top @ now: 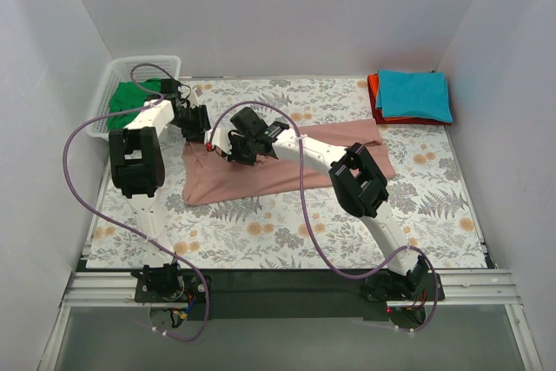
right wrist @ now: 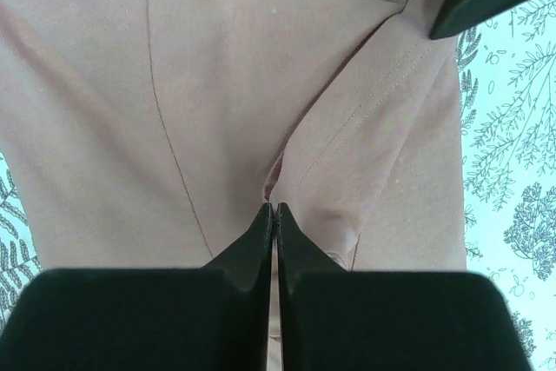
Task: Fold and stack the t-shirts
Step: Fold the tshirt
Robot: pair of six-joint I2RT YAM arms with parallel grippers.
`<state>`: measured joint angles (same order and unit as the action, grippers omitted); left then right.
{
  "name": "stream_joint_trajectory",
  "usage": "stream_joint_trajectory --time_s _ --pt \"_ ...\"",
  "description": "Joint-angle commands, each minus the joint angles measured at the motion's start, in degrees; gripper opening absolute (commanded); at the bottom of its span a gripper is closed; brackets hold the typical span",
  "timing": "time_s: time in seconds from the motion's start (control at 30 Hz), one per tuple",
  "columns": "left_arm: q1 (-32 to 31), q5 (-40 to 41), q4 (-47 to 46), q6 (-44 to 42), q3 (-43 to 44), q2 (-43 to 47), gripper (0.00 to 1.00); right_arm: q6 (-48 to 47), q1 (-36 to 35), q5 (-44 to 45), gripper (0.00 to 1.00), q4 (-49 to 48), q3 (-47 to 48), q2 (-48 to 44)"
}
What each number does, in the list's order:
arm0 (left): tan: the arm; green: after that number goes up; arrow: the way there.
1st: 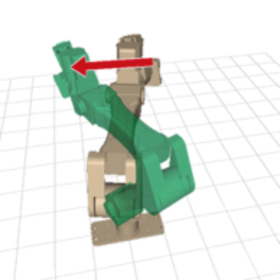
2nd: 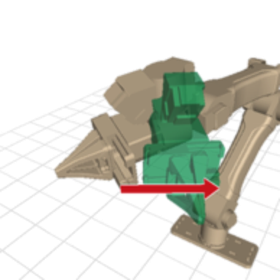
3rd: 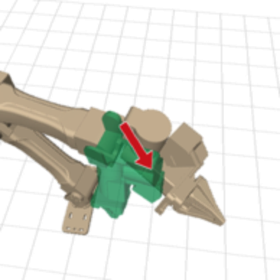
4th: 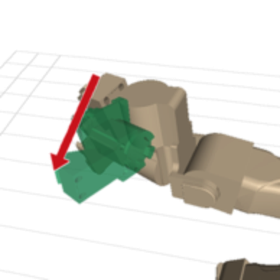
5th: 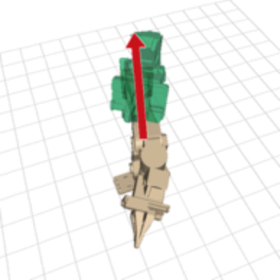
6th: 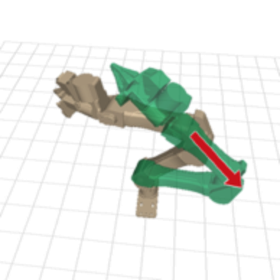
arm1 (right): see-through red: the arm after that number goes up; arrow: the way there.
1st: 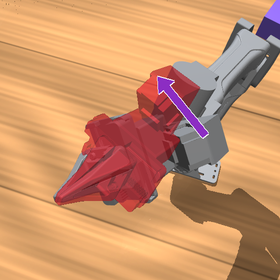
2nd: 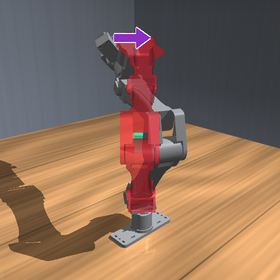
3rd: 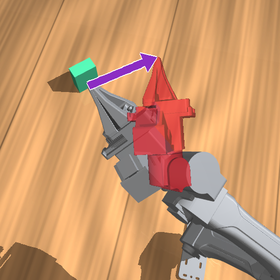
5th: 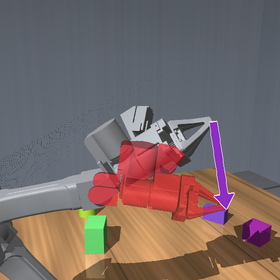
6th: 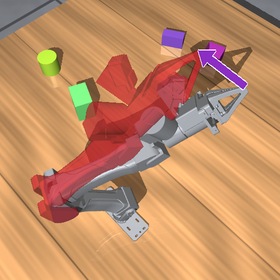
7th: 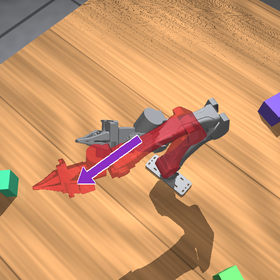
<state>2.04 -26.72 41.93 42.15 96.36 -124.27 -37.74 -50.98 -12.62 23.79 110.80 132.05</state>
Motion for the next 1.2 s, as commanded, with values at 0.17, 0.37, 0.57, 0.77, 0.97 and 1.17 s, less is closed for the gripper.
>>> stream_joint_trajectory --time_s 0.17,0.37,0.57,0.77,0.97,1.17 --pt "-0.2 -0.1 -0.1 -0.6 -0.4 1.0 0.3 -0.5 0.7 -1.4 0.01 -0.4 0.0 -3.6" --pt "-0.2 -0.5 0.2 -0.5 -0.1 1.8 0.11 -0.3 0.9 -1.9 0.01 -0.3 -0.2 -3.8" --pt "-0.2 0.7 1.7 -1.3 -0.6 4.4 0.0 0.0 1.1 -2.3 0.01 -0.3 -0.3 -4.3" --pt "-0.1 3.2 5.1 -3.1 -1.6 8.3 0.0 0.6 1.4 -3.3 0.01 -0.3 -1.3 -5.7" --pt "-0.1 5.5 9.9 -4.7 -4.2 10.1 0.0 1.4 1.4 -5.7 0.01 -0.1 -4.4 -7.5" --pt "-0.1 7.4 12.7 -5.3 -8.3 12.6 0.0 3.9 1.4 -9.3 0.01 0.4 -8.2 -10.1"
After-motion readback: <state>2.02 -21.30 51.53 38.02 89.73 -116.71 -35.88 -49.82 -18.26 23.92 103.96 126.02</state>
